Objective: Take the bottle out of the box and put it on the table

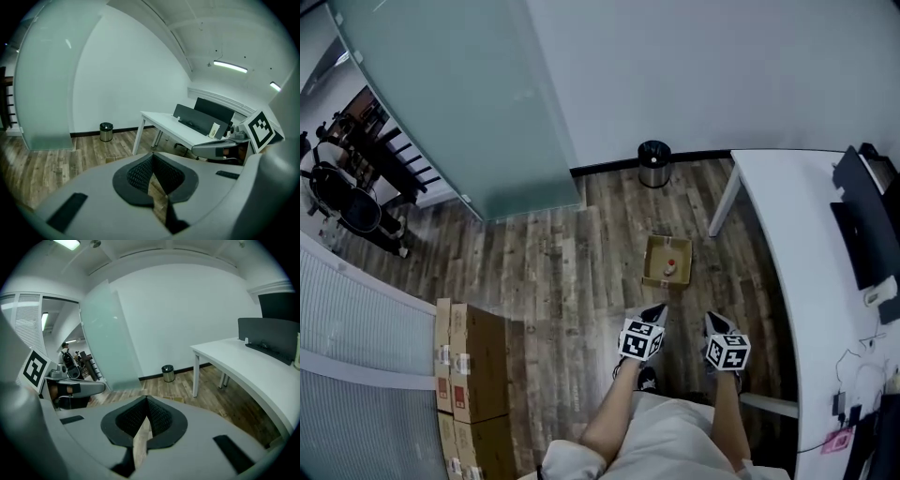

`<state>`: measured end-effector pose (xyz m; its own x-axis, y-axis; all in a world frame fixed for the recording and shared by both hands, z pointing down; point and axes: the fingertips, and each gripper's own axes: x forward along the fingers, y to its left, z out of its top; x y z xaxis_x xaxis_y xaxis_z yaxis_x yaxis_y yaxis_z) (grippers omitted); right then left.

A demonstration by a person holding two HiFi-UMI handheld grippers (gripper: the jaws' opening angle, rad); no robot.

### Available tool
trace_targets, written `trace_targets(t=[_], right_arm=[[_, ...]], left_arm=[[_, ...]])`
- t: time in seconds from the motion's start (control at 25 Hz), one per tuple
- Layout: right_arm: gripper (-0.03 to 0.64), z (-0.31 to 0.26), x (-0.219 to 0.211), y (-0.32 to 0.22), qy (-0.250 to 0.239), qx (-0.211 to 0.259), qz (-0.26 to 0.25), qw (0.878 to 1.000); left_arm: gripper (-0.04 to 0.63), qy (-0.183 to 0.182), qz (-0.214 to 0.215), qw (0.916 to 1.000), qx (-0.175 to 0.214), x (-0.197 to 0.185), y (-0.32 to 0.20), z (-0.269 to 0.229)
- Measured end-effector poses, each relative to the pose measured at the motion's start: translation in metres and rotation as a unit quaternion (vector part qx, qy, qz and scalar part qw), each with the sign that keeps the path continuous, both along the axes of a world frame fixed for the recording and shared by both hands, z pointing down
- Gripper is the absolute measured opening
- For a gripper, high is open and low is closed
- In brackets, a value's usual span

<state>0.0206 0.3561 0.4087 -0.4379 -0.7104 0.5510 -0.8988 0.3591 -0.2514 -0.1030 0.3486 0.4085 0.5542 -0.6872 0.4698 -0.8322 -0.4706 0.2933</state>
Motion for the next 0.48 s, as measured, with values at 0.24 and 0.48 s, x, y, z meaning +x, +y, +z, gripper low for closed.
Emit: trace_targets(t=[0.24,0.48], right_arm=[[0.04,0.006,-0.008,-0.022,0.006,-0.008,0.007,1.0],[0.04,0.012,-0.006,-0.057,0.003,-0.02,0.008,1.0]], left_arm=[[0.014,0.015,-0.004,0.9999,-0.007,-0.016,-0.024,0.006],[0.014,0.015,-0.014,0.9998,-0.009,-0.023,-0.056,0.002]])
